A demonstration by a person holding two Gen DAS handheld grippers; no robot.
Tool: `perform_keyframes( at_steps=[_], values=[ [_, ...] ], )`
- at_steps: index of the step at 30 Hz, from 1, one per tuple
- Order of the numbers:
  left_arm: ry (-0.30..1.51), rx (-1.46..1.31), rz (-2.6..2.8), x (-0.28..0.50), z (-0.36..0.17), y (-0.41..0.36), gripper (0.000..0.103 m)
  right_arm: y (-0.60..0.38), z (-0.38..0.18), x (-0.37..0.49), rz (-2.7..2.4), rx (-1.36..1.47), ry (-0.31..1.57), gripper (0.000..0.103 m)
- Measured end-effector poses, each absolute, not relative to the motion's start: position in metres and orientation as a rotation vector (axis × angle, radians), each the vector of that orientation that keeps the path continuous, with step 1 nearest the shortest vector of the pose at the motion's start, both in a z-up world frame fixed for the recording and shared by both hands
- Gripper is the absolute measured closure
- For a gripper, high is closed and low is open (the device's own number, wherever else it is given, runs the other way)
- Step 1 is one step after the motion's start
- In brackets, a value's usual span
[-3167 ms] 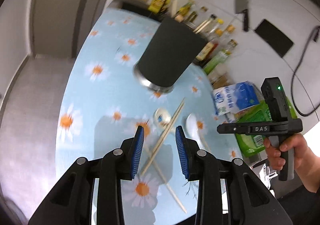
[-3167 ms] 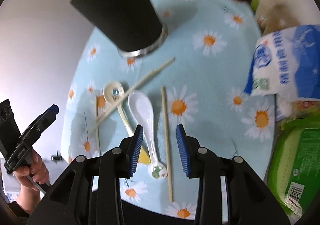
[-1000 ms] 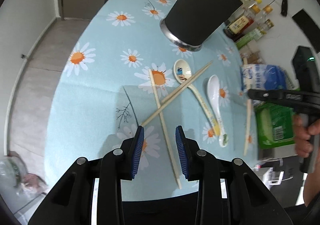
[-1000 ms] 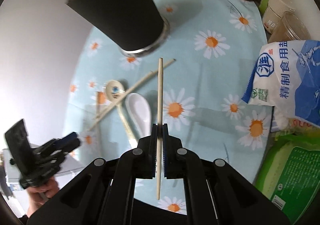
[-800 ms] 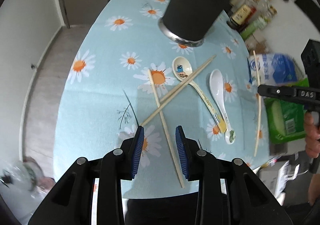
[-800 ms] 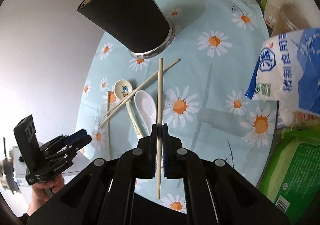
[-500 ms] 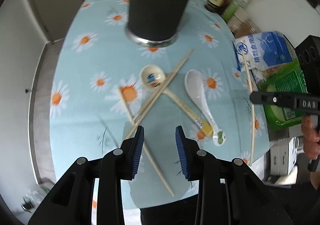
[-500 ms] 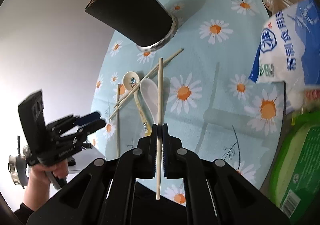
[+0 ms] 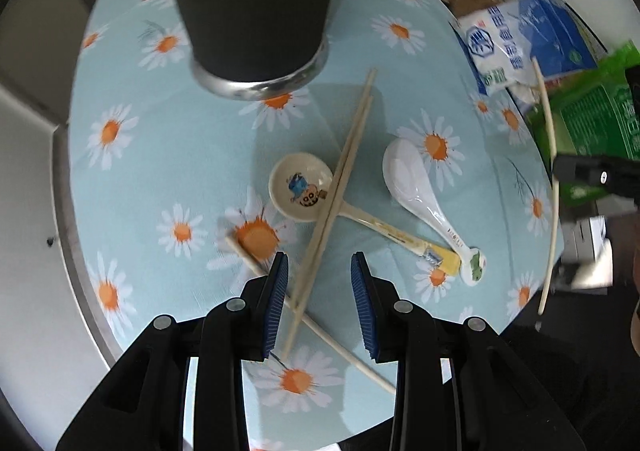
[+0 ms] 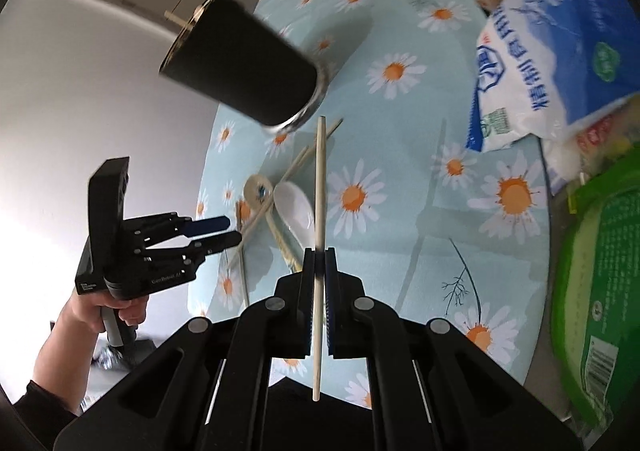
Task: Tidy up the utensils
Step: 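Grasp a bamboo chopstick beside the printed spoon with the left gripper, then lift both held chopsticks and carry them above the black holder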
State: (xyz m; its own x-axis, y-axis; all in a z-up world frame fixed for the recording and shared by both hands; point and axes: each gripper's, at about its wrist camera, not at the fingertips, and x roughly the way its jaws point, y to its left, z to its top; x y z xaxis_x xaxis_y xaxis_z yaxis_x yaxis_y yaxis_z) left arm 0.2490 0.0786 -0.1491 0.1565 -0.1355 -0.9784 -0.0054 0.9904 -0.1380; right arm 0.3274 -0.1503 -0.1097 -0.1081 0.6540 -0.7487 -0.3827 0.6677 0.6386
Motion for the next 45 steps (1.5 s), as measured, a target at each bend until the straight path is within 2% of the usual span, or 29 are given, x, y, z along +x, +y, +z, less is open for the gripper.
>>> perform_keyframes(
  at_steps=[7,9,19,21,26,45],
  values=[
    [1.503,-0.105,-0.240,0.265,-0.166,0.094,0.074,-0.154,-0.109,0.324,0.781,0.306,1.420,0.097],
    [1.520,-0.117,-0.277,0.269,-0.169,0.097,0.082,-0.156,-0.111,0.322,0.752,0.328,1.423,0.097],
    [1.592,-0.147,-0.454,0.282,-0.182,0.108,0.087,-0.150,-0.114,0.306,0.649,0.377,1.432,0.097],
    [1.595,-0.159,-0.470,0.283,-0.183,0.110,0.093,-0.149,-0.114,0.303,0.639,0.381,1.434,0.097],
    [1.601,-0.181,-0.513,0.285,-0.183,0.111,0.099,-0.146,-0.116,0.298,0.625,0.378,1.440,0.097],
    [1.483,-0.311,-0.462,0.264,-0.159,0.116,0.100,-0.132,-0.122,0.304,0.711,0.303,1.469,0.097]
  ],
)
